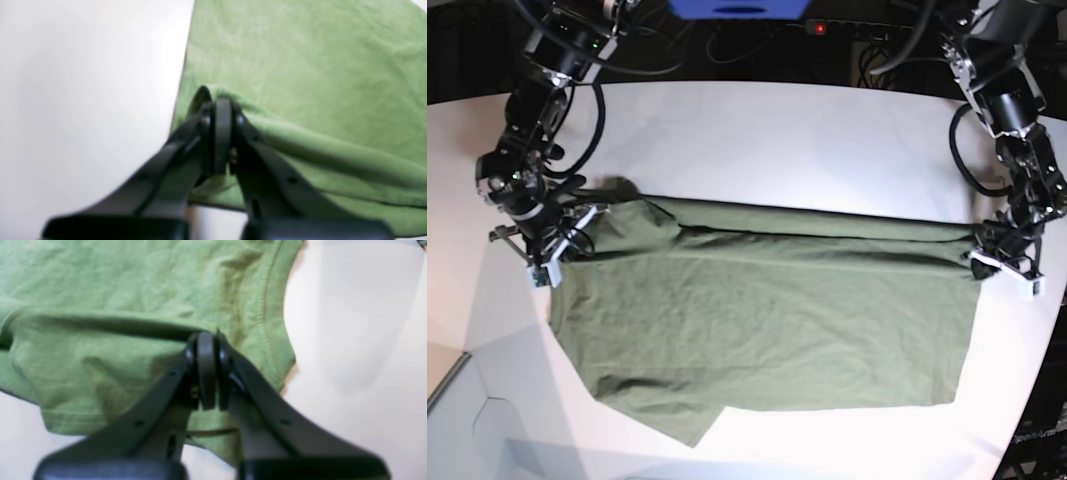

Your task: Layout the t-shirt on the table in an organized manner, then fold the t-shirt properly

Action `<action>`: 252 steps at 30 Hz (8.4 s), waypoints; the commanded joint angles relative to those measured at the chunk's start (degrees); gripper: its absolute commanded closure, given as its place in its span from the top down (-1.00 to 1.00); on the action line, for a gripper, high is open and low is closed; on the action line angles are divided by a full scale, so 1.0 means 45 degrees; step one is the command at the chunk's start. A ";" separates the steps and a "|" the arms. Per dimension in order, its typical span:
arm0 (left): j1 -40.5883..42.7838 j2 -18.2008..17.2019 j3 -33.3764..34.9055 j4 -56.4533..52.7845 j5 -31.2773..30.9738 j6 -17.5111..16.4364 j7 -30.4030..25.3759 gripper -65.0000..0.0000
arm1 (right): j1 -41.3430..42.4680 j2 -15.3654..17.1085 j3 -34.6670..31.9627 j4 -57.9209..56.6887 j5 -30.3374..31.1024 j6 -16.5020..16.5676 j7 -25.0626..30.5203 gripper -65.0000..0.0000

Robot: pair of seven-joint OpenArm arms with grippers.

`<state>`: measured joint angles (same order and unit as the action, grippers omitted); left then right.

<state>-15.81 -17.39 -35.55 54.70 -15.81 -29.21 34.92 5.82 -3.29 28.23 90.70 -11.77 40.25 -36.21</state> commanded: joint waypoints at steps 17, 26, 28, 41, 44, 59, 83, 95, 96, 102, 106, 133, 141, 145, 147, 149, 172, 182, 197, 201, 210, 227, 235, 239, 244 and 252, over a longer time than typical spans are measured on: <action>-0.0579 -0.0424 -0.0022 -0.0424 -0.0188 -0.0082 -0.0638 -0.99 | 0.0728 0.0116 -0.0402 0.0212 0.0125 -0.0055 0.0280 -1.00; -0.0657 -0.0444 -0.0022 -0.0424 -0.0188 -0.0082 -0.0638 -0.98 | 0.0688 0.0311 -0.0402 -0.0394 0.0105 -0.0055 0.0222 -1.00; -0.0676 -0.0444 -0.0022 -0.0424 -0.0188 -0.0043 -0.0638 -0.85 | 0.0688 0.0350 -0.0402 -0.0570 0.0105 -0.0055 0.0202 -0.94; -0.0403 -0.0542 -0.0119 0.0436 -0.0266 -0.0082 -0.0521 0.33 | 0.0005 0.0467 -0.0148 0.1150 0.0105 -0.0055 0.0202 0.09; 0.0535 -0.0561 -0.0119 0.1296 -0.0286 -0.0102 -0.0541 0.33 | -0.0464 0.0409 0.0262 0.1814 0.0183 -0.0055 0.0202 0.09; 0.2332 -0.0483 -0.0139 0.1491 -0.0286 -0.0102 -0.0658 0.33 | -0.1460 0.0096 0.0848 0.2087 0.0203 -0.0055 0.0241 0.09; 0.1766 -0.0502 -0.0549 0.0182 -0.0305 -0.0121 -0.0560 -0.09 | -0.1460 0.0135 0.0867 0.2087 0.0203 -0.0055 0.0241 0.09; 0.2352 0.0084 -0.2151 0.1198 -0.0305 -0.0121 -0.0541 -0.04 | -0.1421 0.0116 0.0828 0.2029 0.0203 -0.0055 0.0241 0.09; 0.2352 0.0103 -0.2132 0.1198 -0.0305 -0.0121 -0.0541 -0.04 | -0.1421 0.0116 0.0809 0.2029 0.0203 -0.0055 0.0241 0.09; 0.2274 0.0435 -0.2151 0.1335 -0.0305 -0.0121 -0.0541 -0.04 | -0.1460 0.0096 0.0809 0.2009 0.0203 -0.0055 0.0241 0.09; 0.2059 0.0435 -0.2151 0.1218 -0.0305 -0.0121 -0.0560 -0.04 | -0.1460 0.0096 0.0828 0.2009 0.0203 -0.0055 0.0222 0.09; 0.1551 0.0318 -0.2112 -0.0287 -0.0208 -0.0082 -0.0599 -0.21 | -0.1656 0.0135 0.0848 0.2048 0.0183 -0.0055 0.0202 0.09; 0.1668 0.0357 -0.2249 0.0592 -0.0305 -0.0102 -0.0541 -0.37 | -0.1656 0.0135 0.0848 0.2048 0.0183 -0.0055 0.0202 0.09; 0.1844 0.0416 -0.2894 0.1159 -0.0305 -0.0102 -0.0541 -0.29 | -0.1656 0.0155 0.0848 0.2048 0.0183 -0.0055 0.0202 0.09; 0.1824 0.0416 -0.3011 0.1120 -0.0305 -0.0102 -0.0541 -0.19 | -0.1656 0.0155 0.0848 0.2048 0.0183 -0.0055 0.0202 0.09; 0.1824 0.0416 -0.2952 0.1120 -0.0305 -0.0102 -0.0541 -0.13 | -0.1656 0.0135 0.0848 0.2048 0.0183 -0.0055 0.0202 0.09; 0.1180 0.0846 -0.2913 0.1100 -0.0188 0.0035 -0.0541 -0.13 | -0.1832 0.0174 0.0848 0.2029 0.0183 -0.0055 0.0261 0.09; 0.1180 0.0767 -0.3030 0.1100 -0.0188 0.0054 -0.0541 -0.13 | -0.1832 0.0174 0.0848 0.2029 0.0183 -0.0055 0.0261 0.09; 0.1140 0.0826 -0.2991 0.1100 -0.0188 0.0074 -0.0599 -0.20 | -0.1832 0.0174 0.0848 0.2029 0.0183 -0.0055 0.0241 0.09; 0.1140 0.0865 -0.2933 0.1100 -0.0188 0.0074 -0.0599 -0.31 | -0.1832 0.0174 0.0848 0.2029 0.0183 -0.0055 0.0241 0.09; 0.1121 0.0787 -0.2972 -0.0150 -0.0247 -0.0043 -0.0619 -0.57 | -0.1832 0.0174 0.0848 0.2029 0.0183 -0.0055 0.0241 0.09; 0.1082 0.0846 -0.2952 -0.0345 -0.0286 -0.0024 -0.0638 -1.00 | -0.1832 0.0174 0.0848 0.2029 0.0164 -0.0055 0.0241 0.09; 0.1082 0.0826 -0.2991 -0.0287 -0.0286 -0.0082 -0.0599 -0.99 | -0.1832 0.0194 0.0848 0.2068 0.0144 -0.0055 0.0241 0.09; 0.1082 0.0806 -0.3050 0.0143 -0.0305 -0.0121 -0.0560 -0.99 | -0.1832 0.0194 0.0848 0.2146 0.0144 -0.0055 0.0241 0.09; 0.1219 0.0826 -0.2991 0.1296 -0.1399 -0.0121 -0.0521 -0.99 | -0.1832 0.0311 0.0867 0.2517 0.0125 -0.0055 0.0202 0.09; 0.1219 0.0748 -0.3011 0.1706 -0.2278 -0.0102 0.0143 -0.99 | -0.1832 0.0116 0.1727 0.3064 0.0125 -0.0055 0.0202 0.10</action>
<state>-9.23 -12.97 -49.01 61.34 -24.95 -29.36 36.86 -3.05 -3.03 36.07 103.48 -11.73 40.25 -36.42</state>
